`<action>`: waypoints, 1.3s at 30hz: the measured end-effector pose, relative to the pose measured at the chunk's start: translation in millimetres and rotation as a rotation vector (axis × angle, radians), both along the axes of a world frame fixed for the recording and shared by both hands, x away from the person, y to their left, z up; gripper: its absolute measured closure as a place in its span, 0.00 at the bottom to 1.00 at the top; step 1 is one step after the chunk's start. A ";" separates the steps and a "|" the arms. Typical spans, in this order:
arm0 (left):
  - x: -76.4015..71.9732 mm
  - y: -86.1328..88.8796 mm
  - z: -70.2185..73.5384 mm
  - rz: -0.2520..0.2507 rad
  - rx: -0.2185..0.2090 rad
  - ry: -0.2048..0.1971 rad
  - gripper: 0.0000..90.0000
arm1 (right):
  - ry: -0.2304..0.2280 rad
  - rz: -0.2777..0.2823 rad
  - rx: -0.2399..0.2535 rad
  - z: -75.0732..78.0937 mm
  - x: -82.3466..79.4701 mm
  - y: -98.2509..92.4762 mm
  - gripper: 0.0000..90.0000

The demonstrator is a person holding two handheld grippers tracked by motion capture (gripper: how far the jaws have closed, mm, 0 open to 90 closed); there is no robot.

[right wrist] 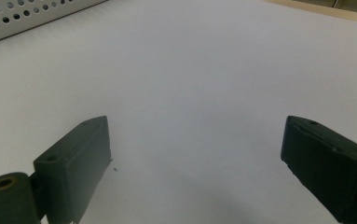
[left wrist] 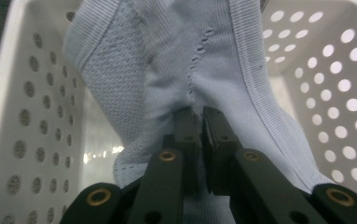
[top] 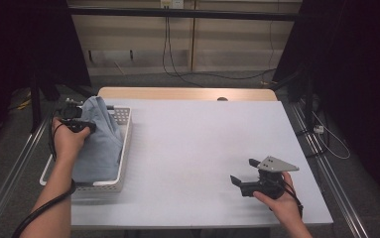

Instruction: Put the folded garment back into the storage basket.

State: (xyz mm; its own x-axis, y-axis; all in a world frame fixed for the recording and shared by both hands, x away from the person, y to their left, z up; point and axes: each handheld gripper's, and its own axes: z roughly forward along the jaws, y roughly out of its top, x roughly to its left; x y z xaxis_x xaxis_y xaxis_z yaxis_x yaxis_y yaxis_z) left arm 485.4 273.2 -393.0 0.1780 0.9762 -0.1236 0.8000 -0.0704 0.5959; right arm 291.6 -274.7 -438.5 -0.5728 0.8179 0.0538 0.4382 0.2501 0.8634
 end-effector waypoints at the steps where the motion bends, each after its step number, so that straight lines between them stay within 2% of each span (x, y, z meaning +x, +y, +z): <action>1: 0.7 -1.1 -1.6 0.002 -0.002 -0.003 0.95 | 0.000 0.000 0.000 0.0 0.0 0.1 0.08; 13: 7.7 -16.2 -31.6 -0.036 -0.033 0.038 0.97 | -0.006 0.005 -0.007 -0.4 0.5 1.0 0.08; 16: 7.0 -17.2 -37.0 -0.032 -0.036 0.032 0.97 | -0.003 0.008 -0.007 -0.7 0.5 1.5 0.08; 29: 7.3 -23.2 -42.5 -0.042 -0.027 0.030 0.98 | -0.002 0.014 -0.007 -0.6 -1.2 2.7 0.08; 34: 5.6 -20.9 -36.9 -0.043 -0.032 0.021 0.98 | -0.006 0.002 -0.003 0.3 -0.8 -0.9 0.08; 39: 6.4 -18.6 -24.6 -0.037 -0.029 0.015 0.97 | -0.009 0.009 -0.003 1.0 -0.9 0.6 0.08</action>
